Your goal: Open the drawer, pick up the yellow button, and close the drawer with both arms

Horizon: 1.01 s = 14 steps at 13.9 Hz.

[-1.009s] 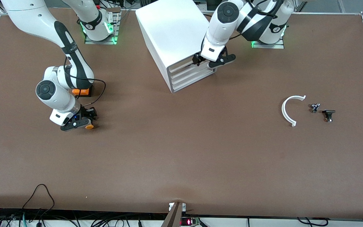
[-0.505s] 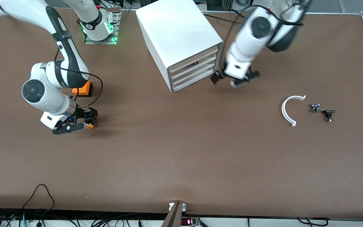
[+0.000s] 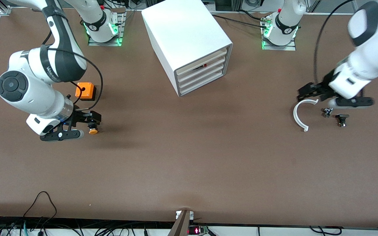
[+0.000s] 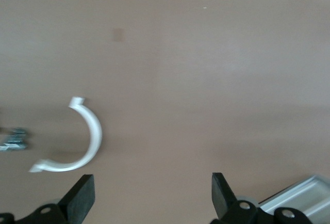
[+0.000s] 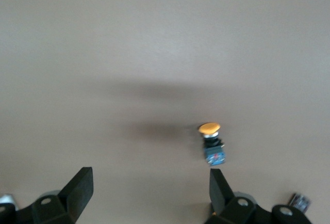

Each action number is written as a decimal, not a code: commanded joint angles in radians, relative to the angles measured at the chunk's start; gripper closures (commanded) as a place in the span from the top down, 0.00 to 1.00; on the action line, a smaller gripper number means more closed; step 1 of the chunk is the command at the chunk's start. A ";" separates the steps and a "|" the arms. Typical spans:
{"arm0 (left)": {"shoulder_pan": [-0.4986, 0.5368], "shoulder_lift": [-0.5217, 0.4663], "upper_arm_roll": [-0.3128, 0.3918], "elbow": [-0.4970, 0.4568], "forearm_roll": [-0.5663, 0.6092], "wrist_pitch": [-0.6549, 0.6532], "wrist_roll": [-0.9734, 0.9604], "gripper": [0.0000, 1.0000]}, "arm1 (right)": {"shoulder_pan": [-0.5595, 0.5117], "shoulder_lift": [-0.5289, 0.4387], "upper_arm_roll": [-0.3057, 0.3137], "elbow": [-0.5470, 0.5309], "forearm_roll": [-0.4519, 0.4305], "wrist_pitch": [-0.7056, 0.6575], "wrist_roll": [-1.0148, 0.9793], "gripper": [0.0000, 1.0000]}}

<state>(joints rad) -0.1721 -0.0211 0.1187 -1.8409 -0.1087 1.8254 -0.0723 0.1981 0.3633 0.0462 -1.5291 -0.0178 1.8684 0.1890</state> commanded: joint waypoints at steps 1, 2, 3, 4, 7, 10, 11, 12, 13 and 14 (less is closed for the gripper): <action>-0.010 -0.028 0.004 0.101 0.119 -0.176 0.052 1.00 | 0.056 0.020 0.000 0.167 -0.002 -0.150 0.099 1.00; -0.012 -0.039 -0.001 0.104 0.135 -0.195 0.046 1.00 | 0.057 0.010 0.000 0.194 -0.005 -0.167 0.099 1.00; -0.020 -0.034 -0.007 0.106 0.141 -0.198 0.045 1.00 | 0.043 -0.009 -0.002 0.207 -0.007 -0.170 0.090 1.00; -0.026 -0.017 -0.019 0.110 0.162 -0.198 0.037 1.00 | 0.005 -0.035 -0.002 0.211 -0.005 -0.176 0.089 1.00; -0.024 -0.013 -0.030 0.135 0.156 -0.224 0.003 1.00 | -0.086 -0.078 0.007 0.214 -0.011 -0.233 0.089 1.00; -0.024 -0.013 -0.033 0.138 0.152 -0.224 0.002 1.00 | -0.138 -0.112 0.004 0.222 -0.050 -0.235 0.043 1.00; -0.024 -0.010 -0.031 0.138 0.152 -0.224 0.003 1.00 | -0.150 -0.118 0.004 0.221 -0.054 -0.233 0.014 1.00; -0.015 -0.008 -0.031 0.137 0.147 -0.227 0.005 1.00 | -0.158 -0.125 0.003 0.221 -0.060 -0.236 0.009 1.00; -0.015 -0.008 -0.031 0.138 0.133 -0.228 0.005 1.00 | -0.175 -0.136 0.001 0.221 -0.059 -0.236 0.006 1.00; -0.020 -0.008 -0.033 0.141 0.132 -0.227 0.003 1.00 | -0.189 -0.142 0.001 0.219 -0.056 -0.248 0.006 1.00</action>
<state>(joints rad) -0.1921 -0.0467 0.0894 -1.7387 0.0269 1.6269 -0.0609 0.0421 0.2420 0.0360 -1.3150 -0.0644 1.6493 0.2144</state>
